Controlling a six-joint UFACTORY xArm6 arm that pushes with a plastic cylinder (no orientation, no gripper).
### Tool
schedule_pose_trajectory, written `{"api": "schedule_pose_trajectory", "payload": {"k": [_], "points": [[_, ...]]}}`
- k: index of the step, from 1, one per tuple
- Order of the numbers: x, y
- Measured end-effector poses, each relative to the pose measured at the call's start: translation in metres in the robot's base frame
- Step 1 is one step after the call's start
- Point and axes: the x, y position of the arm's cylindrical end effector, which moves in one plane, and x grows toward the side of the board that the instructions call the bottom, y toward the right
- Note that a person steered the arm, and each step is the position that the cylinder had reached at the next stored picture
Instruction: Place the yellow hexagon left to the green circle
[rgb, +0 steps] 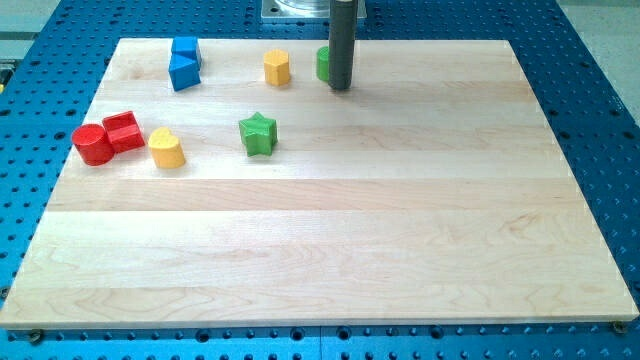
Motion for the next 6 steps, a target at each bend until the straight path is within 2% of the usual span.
{"api": "schedule_pose_trajectory", "payload": {"k": [1,2,3,4,5,6], "points": [[0.034,-0.016],[-0.015,0.012],[-0.02,0.014],[0.023,-0.047],[0.019,-0.115],[0.004,-0.101]]}}
